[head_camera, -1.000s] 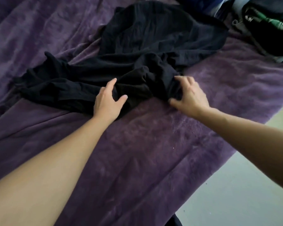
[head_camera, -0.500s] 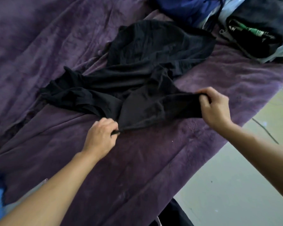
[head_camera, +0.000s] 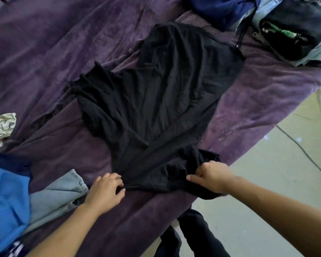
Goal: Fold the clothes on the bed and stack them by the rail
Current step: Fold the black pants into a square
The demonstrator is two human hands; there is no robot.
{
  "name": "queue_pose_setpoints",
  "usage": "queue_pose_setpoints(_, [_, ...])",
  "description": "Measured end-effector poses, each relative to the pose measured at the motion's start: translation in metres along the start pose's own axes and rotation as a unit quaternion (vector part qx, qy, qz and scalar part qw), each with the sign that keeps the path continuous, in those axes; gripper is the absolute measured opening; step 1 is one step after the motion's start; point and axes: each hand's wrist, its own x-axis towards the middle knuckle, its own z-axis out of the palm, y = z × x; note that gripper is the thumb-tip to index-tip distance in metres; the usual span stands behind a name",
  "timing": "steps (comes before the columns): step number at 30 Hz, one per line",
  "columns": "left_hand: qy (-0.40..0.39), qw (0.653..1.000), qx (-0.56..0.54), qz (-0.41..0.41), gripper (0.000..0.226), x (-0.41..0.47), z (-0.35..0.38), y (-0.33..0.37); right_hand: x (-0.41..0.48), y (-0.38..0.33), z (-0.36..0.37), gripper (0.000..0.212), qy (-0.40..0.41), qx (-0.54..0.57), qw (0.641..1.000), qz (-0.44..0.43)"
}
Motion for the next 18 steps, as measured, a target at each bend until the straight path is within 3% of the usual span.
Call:
queue_pose_setpoints(2, [0.089, 0.986, -0.11, -0.084, 0.019, 0.011, -0.012, -0.001, 0.014, 0.012, -0.024, 0.053, 0.073, 0.0, 0.997, 0.018])
queue_pose_setpoints(4, [0.207, 0.942, -0.201, -0.171, 0.016, 0.029, -0.032, -0.008, 0.034, 0.022, -0.05, 0.042, 0.153, -0.009, 0.988, 0.022])
queue_pose_setpoints(6, [0.263, 0.904, -0.233, -0.242, 0.022, 0.054, -0.051, -0.02, 0.06, 0.028, -0.077, 0.034, 0.196, -0.027, 0.98, 0.015])
queue_pose_setpoints(10, [0.246, 0.841, -0.28, -0.392, 0.052, 0.117, -0.082, -0.052, 0.133, 0.021, -0.142, 0.026, 0.236, -0.071, 0.969, -0.034])
queue_pose_setpoints(14, [0.205, 0.728, -0.425, -0.497, 0.08, 0.172, -0.09, -0.065, 0.23, -0.006, -0.212, 0.027, 0.285, -0.11, 0.945, -0.112])
queue_pose_setpoints(18, [0.286, 0.697, -0.377, -0.538, 0.035, 0.192, -0.084, -0.064, 0.317, -0.052, -0.265, 0.036, 0.303, -0.116, 0.921, -0.215])
